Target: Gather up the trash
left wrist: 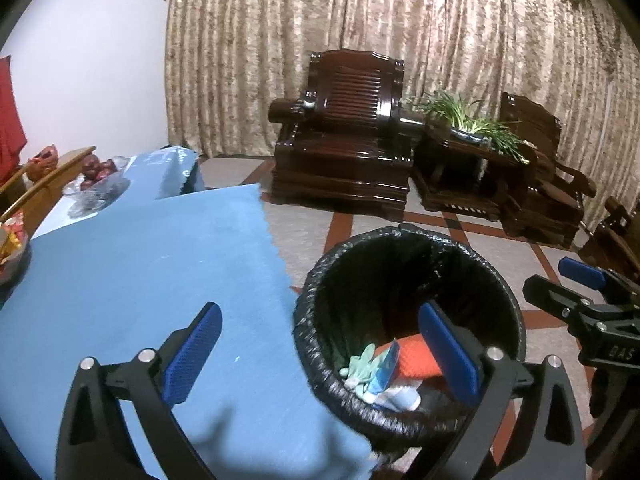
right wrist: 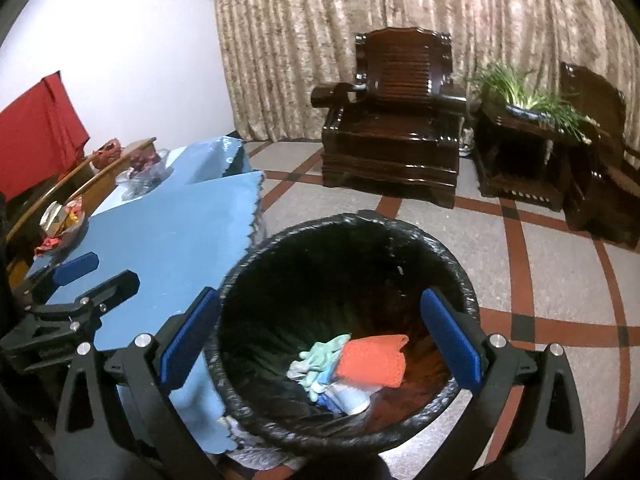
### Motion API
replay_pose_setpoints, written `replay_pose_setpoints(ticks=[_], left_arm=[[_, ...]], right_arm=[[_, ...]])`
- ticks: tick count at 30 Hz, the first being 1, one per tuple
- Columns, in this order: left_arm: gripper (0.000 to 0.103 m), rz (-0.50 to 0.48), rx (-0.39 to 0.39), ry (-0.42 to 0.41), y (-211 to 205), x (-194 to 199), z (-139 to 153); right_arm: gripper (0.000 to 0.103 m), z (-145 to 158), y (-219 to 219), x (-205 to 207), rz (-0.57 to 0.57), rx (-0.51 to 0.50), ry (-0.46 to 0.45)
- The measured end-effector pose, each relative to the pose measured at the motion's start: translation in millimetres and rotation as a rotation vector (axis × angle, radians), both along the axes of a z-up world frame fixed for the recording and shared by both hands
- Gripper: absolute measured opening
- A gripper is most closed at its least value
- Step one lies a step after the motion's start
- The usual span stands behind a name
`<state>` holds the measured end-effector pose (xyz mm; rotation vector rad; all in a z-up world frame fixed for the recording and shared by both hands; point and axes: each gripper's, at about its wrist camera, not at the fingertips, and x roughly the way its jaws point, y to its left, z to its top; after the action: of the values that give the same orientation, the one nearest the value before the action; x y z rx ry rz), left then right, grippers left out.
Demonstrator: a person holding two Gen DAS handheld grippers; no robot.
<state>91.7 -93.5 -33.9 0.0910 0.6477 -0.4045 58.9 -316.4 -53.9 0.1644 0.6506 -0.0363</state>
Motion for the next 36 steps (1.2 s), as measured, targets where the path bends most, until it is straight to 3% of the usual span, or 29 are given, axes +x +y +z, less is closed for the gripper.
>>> replay_pose_setpoints(ticks=[19,36], left_arm=[[0.097,0.088,0.007,-0.111,42,-61,53],[0.097,0.093,-0.022,-0.151,56,-76,67]], right_arm=[[0.098,59,59,-42,0.096,-0.045,-0.064],[0.098,69,73,-47,0.1,-0.066,-0.082]])
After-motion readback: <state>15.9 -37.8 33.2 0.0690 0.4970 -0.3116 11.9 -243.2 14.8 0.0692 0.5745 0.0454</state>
